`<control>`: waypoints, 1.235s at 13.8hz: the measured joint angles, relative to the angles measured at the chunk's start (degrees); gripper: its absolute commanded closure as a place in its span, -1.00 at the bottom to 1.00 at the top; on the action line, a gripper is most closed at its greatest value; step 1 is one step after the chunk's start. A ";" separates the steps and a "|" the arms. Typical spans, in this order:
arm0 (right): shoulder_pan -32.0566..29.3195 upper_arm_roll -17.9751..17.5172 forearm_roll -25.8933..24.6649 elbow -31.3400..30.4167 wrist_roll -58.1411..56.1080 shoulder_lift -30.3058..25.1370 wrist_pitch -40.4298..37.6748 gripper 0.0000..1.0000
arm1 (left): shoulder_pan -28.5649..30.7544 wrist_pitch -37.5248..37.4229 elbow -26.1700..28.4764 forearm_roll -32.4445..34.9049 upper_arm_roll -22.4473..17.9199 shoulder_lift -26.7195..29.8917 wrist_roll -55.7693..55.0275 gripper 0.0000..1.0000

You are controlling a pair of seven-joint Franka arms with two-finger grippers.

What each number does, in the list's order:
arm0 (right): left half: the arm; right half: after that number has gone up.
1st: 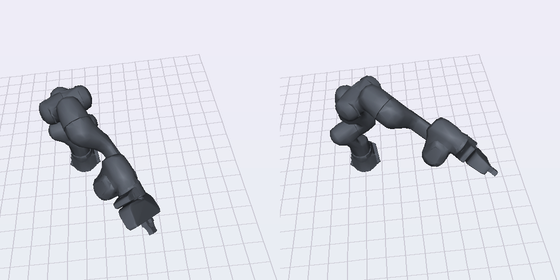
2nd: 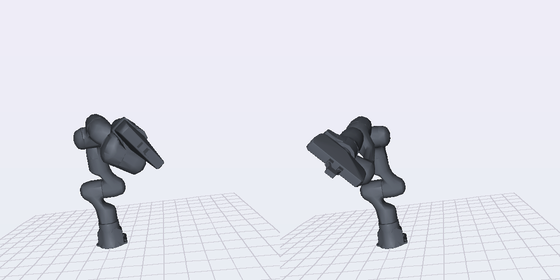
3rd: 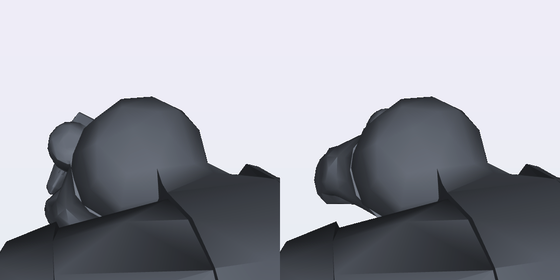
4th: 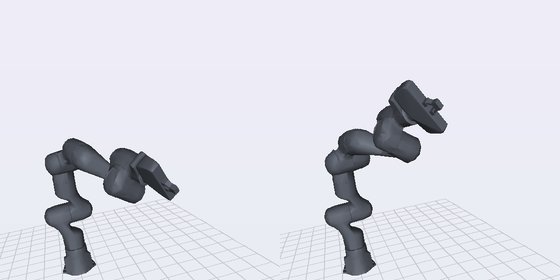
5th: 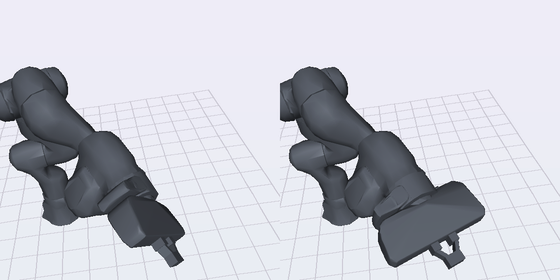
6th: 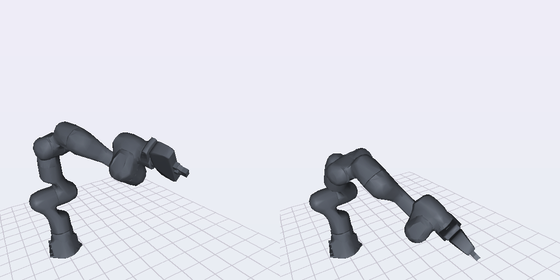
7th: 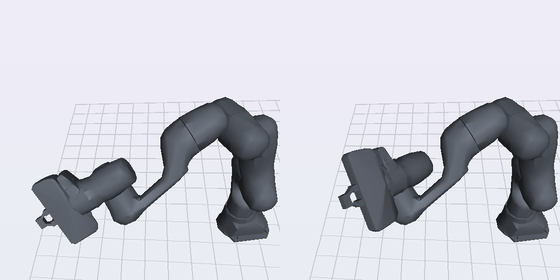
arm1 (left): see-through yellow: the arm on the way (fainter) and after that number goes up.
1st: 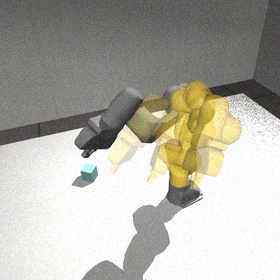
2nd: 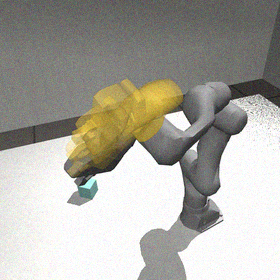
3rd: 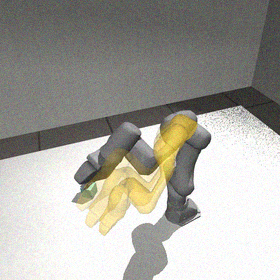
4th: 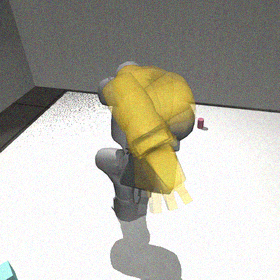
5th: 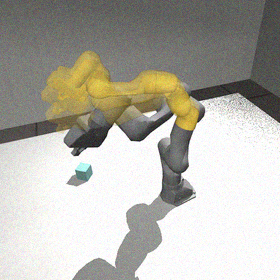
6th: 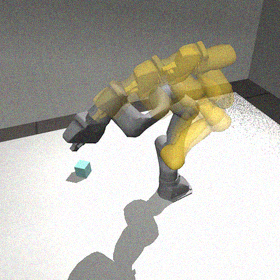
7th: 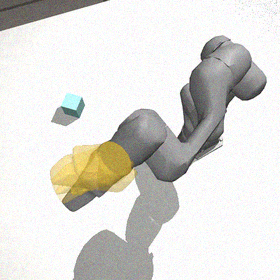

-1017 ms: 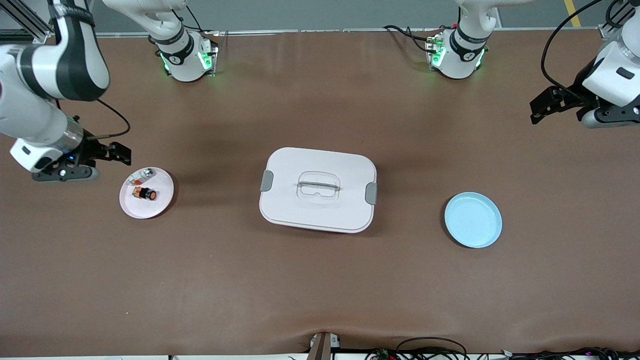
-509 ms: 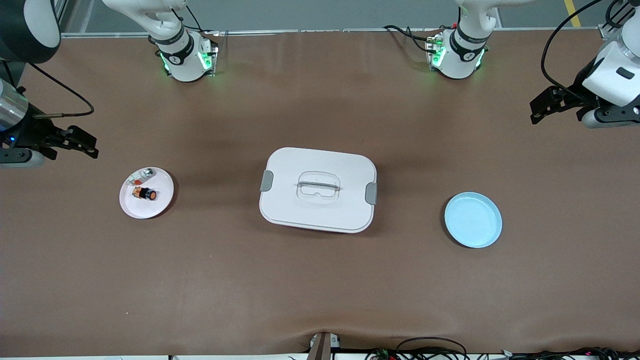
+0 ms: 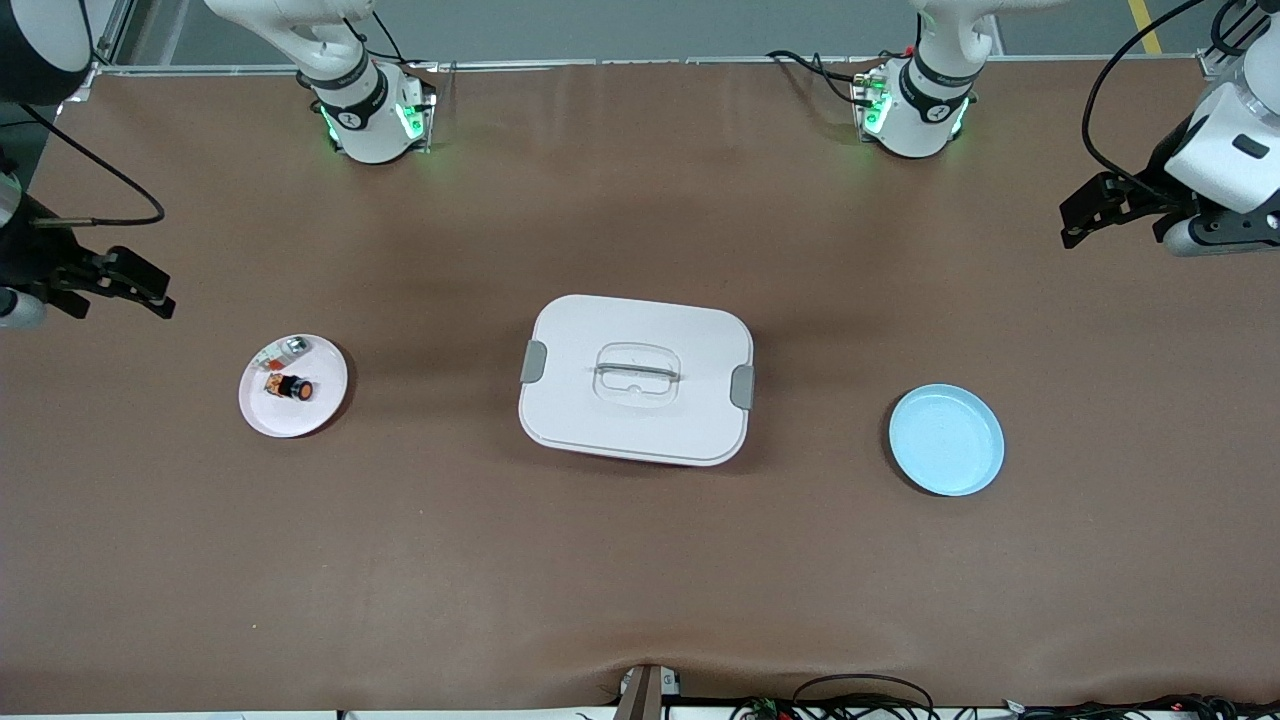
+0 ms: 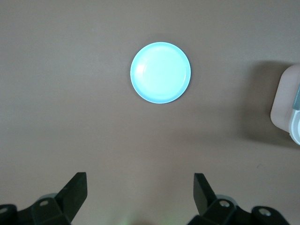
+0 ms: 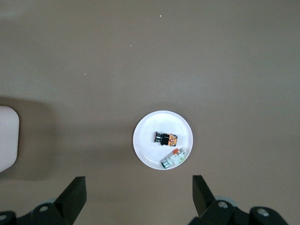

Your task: Transfer orange switch to right arm and place

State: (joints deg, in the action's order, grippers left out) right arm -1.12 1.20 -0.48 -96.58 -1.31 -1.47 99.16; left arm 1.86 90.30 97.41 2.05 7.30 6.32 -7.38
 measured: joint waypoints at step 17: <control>0.00 0.03 0.07 0.88 1.84 -6.98 -8.92 -1.00 | -0.06 -0.28 -0.30 0.00 0.08 0.01 0.00 -1.00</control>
State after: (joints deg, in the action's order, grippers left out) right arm -1.11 1.24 -0.41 -95.70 0.53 -8.45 90.25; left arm 1.80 90.01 97.11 2.05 7.38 6.33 -7.38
